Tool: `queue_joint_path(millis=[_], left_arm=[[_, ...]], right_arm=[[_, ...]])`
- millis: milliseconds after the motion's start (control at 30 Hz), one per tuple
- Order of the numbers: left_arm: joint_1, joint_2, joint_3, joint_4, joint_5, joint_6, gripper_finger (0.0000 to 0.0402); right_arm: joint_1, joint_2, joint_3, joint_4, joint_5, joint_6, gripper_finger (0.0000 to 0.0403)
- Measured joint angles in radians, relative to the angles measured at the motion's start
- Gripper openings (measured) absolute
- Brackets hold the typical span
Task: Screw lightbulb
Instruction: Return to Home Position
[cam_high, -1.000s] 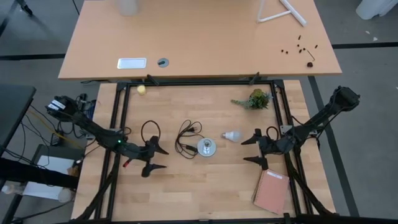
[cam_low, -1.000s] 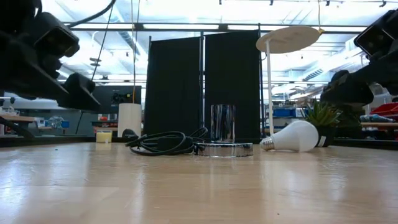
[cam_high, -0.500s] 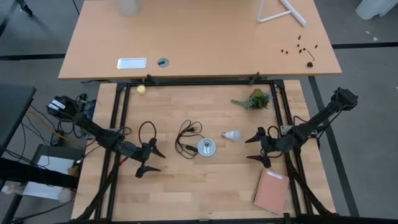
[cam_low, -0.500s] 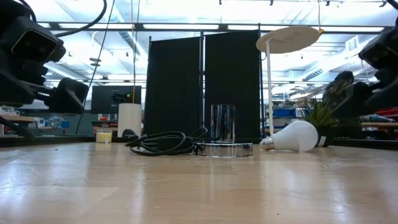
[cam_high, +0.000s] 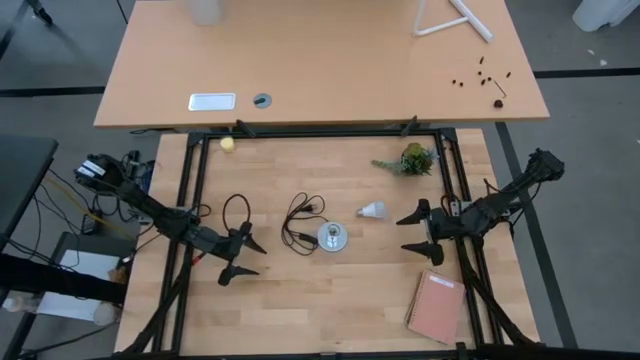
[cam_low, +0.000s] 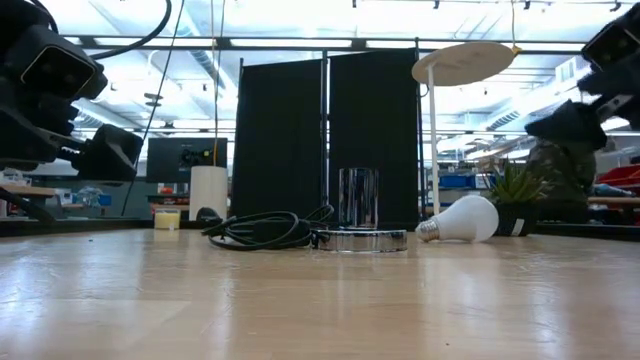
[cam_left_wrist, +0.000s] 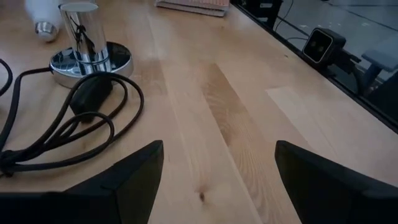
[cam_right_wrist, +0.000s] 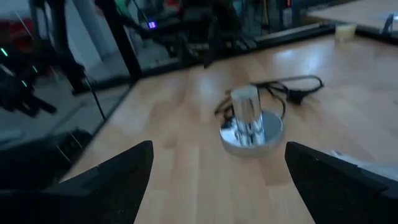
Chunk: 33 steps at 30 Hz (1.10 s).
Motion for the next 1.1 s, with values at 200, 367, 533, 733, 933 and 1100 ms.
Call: queue_joint_path(millis=[200,367,533,733,933,1100], left_arm=[[0.0,0.0,0.0,0.004,-0.001,0.0,0.0312],[0.001,-0.028,0.0,0.001,-0.004,0.0,0.0312],[0.001,-0.152,0.0,-0.024,-0.004,0.0,0.0312],[0.014,-0.347,0.0,-0.174,-0.005,0.001,0.0312],[0.021,-0.55,0.0,-0.364,-0.005,0.001,0.0312],[0.021,-0.731,0.0,-0.428,-0.006,0.001,0.0312]], right_arm=[[0.0,-0.132,0.0,0.0,0.0,0.0,0.0373],[0.0,-0.226,0.0,0.0,0.001,0.0,0.0373],[0.0,-0.284,0.001,0.0,0.005,0.0,0.0373],[0.0,-0.284,0.0,0.001,0.005,0.0,0.0373],[-0.021,-0.284,0.0,0.001,0.005,0.0,0.0373],[-0.048,-0.284,0.0,0.002,0.004,0.0,0.0373]])
